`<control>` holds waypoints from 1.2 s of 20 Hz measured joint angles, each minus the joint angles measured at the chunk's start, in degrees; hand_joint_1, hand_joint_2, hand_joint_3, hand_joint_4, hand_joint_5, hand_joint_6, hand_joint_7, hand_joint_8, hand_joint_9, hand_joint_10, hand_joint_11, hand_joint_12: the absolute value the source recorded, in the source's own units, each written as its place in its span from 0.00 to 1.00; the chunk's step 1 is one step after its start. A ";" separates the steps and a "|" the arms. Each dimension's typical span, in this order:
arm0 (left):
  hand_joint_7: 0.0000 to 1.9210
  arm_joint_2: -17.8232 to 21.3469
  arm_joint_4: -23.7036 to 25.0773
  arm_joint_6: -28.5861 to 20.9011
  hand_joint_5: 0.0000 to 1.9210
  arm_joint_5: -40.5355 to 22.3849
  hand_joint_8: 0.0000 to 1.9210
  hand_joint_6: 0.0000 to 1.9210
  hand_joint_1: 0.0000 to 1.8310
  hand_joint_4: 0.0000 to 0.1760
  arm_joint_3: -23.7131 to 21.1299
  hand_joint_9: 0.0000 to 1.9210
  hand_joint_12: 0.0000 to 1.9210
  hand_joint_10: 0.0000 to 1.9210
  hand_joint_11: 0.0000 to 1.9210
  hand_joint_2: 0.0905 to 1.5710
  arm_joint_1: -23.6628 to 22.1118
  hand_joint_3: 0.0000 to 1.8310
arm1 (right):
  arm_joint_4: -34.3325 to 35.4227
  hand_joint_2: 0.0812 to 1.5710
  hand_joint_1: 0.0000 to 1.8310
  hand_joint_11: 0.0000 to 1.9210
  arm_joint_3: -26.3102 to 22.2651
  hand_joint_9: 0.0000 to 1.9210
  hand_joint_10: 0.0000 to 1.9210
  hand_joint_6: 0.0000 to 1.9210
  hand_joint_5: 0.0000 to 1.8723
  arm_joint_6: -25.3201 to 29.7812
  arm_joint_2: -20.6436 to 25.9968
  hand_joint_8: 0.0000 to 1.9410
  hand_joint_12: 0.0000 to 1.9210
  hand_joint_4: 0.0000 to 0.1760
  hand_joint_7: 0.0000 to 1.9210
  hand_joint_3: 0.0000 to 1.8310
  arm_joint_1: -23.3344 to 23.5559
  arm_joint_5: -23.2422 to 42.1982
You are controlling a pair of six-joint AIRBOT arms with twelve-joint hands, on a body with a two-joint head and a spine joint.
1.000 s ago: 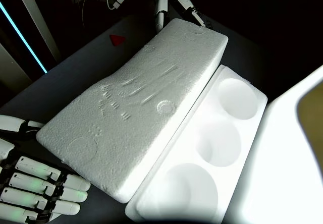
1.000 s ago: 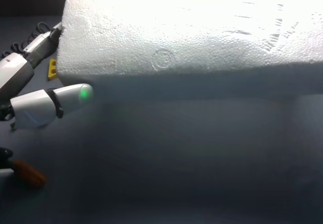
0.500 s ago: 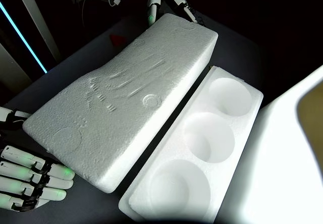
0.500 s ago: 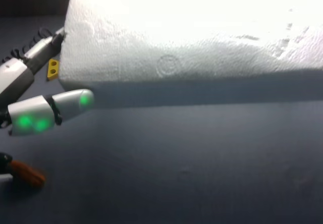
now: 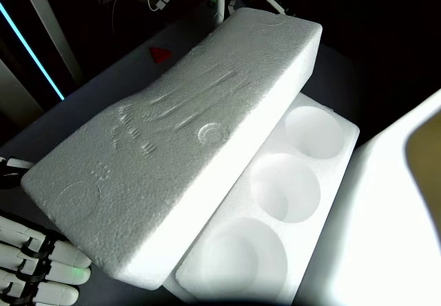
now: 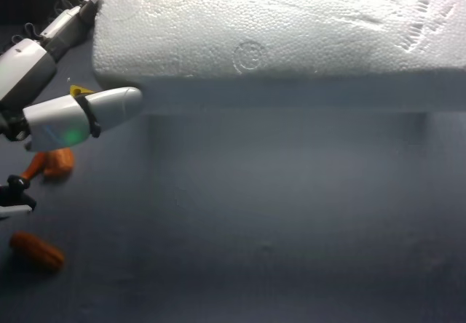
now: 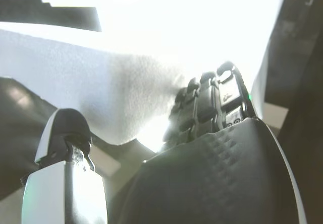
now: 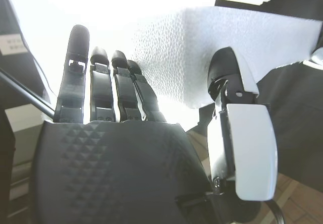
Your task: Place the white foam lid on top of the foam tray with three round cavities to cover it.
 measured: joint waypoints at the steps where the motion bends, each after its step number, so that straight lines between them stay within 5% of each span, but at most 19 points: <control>1: 0.00 -0.79 -0.52 -0.07 0.04 1.36 0.00 0.00 0.25 0.00 1.22 0.00 0.24 0.00 0.00 0.67 -0.35 0.00 | -0.04 0.76 0.26 0.00 1.01 0.02 0.09 0.00 0.02 -0.17 -0.92 0.00 0.73 0.00 0.03 0.00 1.38 -1.70; 2: 0.00 -1.05 -0.94 -0.02 0.04 3.06 0.00 0.00 0.27 0.00 2.01 0.00 0.24 0.00 0.00 0.66 -0.87 0.00 | -0.15 0.77 0.25 0.00 1.84 0.00 0.13 0.00 0.02 -0.33 -1.70 0.00 0.70 0.00 0.03 0.00 2.67 -3.34; 4: 0.00 -1.79 -1.75 0.20 0.04 4.76 0.00 0.00 0.29 0.00 3.32 0.00 0.22 0.00 0.00 0.66 -2.40 0.00 | -0.13 0.77 0.24 0.00 3.34 0.00 0.01 0.00 0.00 -0.81 -2.91 0.00 0.42 0.00 0.00 0.00 4.35 -6.19; 5: 0.00 -2.19 -1.40 0.55 0.04 5.49 0.00 0.00 0.30 0.00 4.31 0.00 0.24 0.00 0.00 0.65 -3.41 0.00 | -0.11 0.76 0.24 0.00 4.50 0.01 0.01 0.00 0.01 -0.94 -3.67 0.01 0.39 0.00 0.01 0.00 5.44 -8.02; 7: 0.00 -2.78 -1.44 0.76 0.04 6.56 0.00 0.00 0.32 0.00 5.92 0.00 0.22 0.00 0.00 0.66 -4.44 0.00 | -0.17 0.74 0.22 0.00 6.08 0.05 0.02 0.01 0.02 -1.64 -4.85 0.01 0.47 0.00 0.05 0.00 7.30 -10.69; 12: 0.00 -3.02 -0.11 2.56 0.04 10.38 0.00 0.00 0.33 0.00 7.89 0.00 0.39 0.00 0.00 0.68 -8.24 0.00 | -0.31 0.75 0.26 0.00 7.76 0.02 0.02 0.00 0.02 -2.69 -5.27 0.00 0.50 0.00 0.02 0.00 9.40 -13.57; 14: 0.00 -3.15 1.20 2.97 0.04 10.82 0.00 0.00 0.34 0.00 8.98 0.00 0.30 0.00 0.00 0.68 -9.75 0.00 | -0.35 0.75 0.30 0.00 8.20 0.00 0.00 0.00 0.00 -2.97 -5.31 0.00 0.29 0.00 0.00 0.00 9.84 -14.23; 16: 0.00 -3.67 1.40 2.97 0.04 11.63 0.00 0.00 0.35 0.00 9.88 0.00 0.13 0.00 0.00 0.68 -11.30 0.00 | -0.33 0.75 0.30 0.00 8.87 0.00 0.00 0.00 0.00 -3.26 -5.60 0.00 0.21 0.00 0.00 0.00 10.88 -15.39; 18: 0.00 -3.98 2.51 3.02 0.05 12.94 0.00 0.00 0.37 0.00 10.99 0.00 0.08 0.00 0.00 0.68 -12.79 0.00 | -0.22 0.75 0.29 0.00 9.75 0.00 0.00 0.00 0.00 -3.87 -5.92 0.00 0.16 0.00 0.00 0.00 12.26 -16.74; 19: 0.00 -4.50 2.47 3.08 0.05 13.42 0.00 0.00 0.38 0.00 11.74 0.00 0.05 0.00 0.00 0.67 -13.68 0.00 | -0.11 0.75 0.28 0.00 10.36 0.00 0.00 0.00 0.00 -4.09 -6.27 0.00 0.03 0.00 0.00 0.00 12.72 -17.33; 22: 0.00 -5.20 2.71 2.95 0.05 15.43 0.00 0.00 0.39 0.00 12.81 0.00 0.02 0.00 0.01 0.67 -15.06 0.00 | -0.09 0.76 0.29 0.01 11.10 0.00 0.00 0.00 0.00 -4.28 -6.58 0.00 0.01 0.00 0.00 0.00 14.21 -18.86; 24: 0.00 -5.51 3.08 2.82 0.06 15.89 0.00 0.00 0.39 0.00 13.29 0.00 0.08 0.00 0.00 0.66 -15.28 0.00 | -0.11 0.75 0.29 0.00 11.65 0.00 0.00 0.00 0.00 -4.96 -6.67 0.00 0.07 0.00 0.00 0.00 15.06 -20.02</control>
